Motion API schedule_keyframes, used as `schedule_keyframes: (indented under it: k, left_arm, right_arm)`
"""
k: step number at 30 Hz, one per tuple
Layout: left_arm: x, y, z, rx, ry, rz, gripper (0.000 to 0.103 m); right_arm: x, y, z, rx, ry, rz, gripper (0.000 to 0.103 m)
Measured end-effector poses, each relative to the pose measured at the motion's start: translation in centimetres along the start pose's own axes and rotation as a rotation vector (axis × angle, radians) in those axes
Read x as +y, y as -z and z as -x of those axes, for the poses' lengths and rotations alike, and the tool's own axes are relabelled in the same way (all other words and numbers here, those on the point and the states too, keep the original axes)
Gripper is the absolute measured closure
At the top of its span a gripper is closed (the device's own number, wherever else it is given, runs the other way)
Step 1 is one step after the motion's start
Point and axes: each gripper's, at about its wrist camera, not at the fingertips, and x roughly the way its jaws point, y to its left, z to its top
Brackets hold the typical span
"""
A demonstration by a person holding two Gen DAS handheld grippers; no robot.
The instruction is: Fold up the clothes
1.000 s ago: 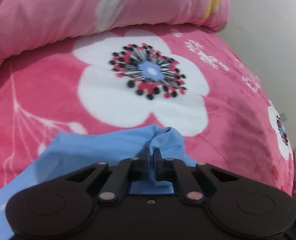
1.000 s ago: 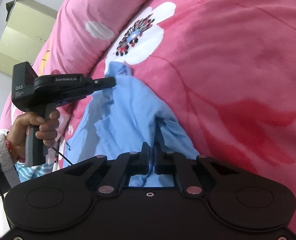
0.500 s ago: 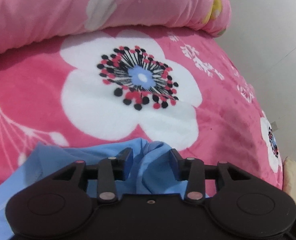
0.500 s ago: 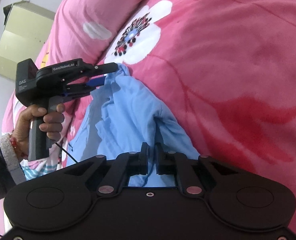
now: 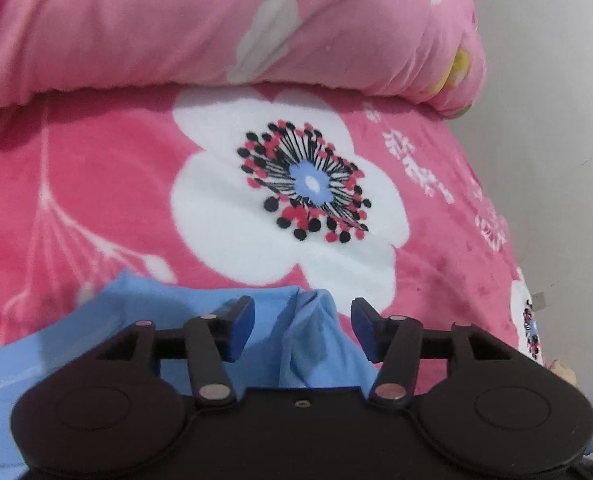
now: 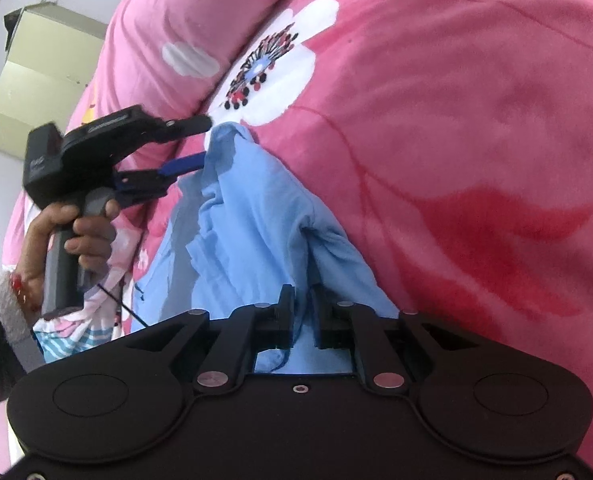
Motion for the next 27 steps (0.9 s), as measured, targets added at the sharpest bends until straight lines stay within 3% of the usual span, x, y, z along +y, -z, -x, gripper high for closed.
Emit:
schedule_keyframes:
  k: [6,8,11,17,23,27]
  left_arm:
    - [-0.2,2.7,0.8,0.101,-0.049,-0.131,0.047]
    - [-0.8,4.1,0.1,0.142,-0.104,-0.234,0.047]
    - [-1.1,5.2,-0.7,0.150,-0.143,-0.314,0.047]
    - [-1.4,5.7,-1.3,0.153,-0.150,-0.390,0.050]
    - [-1.2,5.5,-1.3,0.162,-0.140,-0.386,0.070]
    - [-1.2,5.6,-1.3,0.164,-0.144,-0.383,0.089]
  right_arm:
    - [1.4,1.1,0.4,0.012,-0.016,0.021,0.078]
    - [1.7,1.6,0.1,0.024,-0.010,0.026,0.078]
    - [2.0,1.9,-0.1,0.024,0.006,0.032,0.078]
    - [2.4,2.0,-0.5,0.030,0.022,0.048,0.078]
    - [2.8,1.9,-1.1,0.041,0.015,0.074,0.079]
    - [2.8,2.0,-1.4,0.045,0.020,0.087,0.091]
